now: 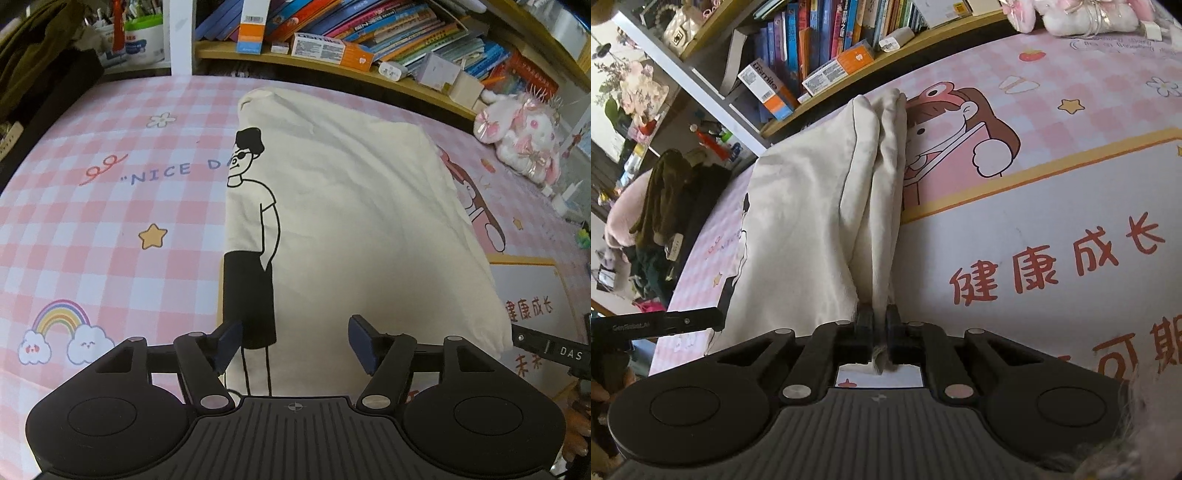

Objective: Fold clothes

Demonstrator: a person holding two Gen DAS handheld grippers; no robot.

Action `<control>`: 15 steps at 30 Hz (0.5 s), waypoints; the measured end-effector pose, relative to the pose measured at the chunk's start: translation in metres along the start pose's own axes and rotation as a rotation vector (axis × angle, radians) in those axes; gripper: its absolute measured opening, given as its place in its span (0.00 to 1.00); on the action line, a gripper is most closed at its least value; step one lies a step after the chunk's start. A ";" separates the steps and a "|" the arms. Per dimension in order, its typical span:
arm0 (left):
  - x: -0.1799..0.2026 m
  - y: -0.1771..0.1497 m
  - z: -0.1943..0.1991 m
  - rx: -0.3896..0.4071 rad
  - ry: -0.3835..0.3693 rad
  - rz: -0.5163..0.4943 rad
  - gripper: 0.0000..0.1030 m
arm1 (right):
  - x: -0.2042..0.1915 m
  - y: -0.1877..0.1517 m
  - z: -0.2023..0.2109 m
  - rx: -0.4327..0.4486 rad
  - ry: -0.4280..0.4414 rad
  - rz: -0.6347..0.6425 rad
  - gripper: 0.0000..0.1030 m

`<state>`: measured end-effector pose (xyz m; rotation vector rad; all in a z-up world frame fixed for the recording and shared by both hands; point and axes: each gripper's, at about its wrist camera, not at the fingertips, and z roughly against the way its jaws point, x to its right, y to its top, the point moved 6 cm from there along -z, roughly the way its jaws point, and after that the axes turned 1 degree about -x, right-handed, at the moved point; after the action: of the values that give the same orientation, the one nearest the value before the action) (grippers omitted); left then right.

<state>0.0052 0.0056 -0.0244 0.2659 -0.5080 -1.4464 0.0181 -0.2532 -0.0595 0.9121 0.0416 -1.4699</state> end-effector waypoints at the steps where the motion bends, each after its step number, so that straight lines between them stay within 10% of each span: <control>1: 0.001 0.001 0.000 -0.003 0.005 -0.005 0.64 | 0.001 0.000 0.000 0.003 0.002 -0.002 0.06; 15: 0.009 0.006 -0.007 -0.029 0.061 -0.041 0.67 | 0.004 -0.002 0.001 0.017 0.036 -0.027 0.06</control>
<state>0.0148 -0.0038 -0.0262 0.2976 -0.4341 -1.4802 0.0167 -0.2573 -0.0618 0.9550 0.0678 -1.4813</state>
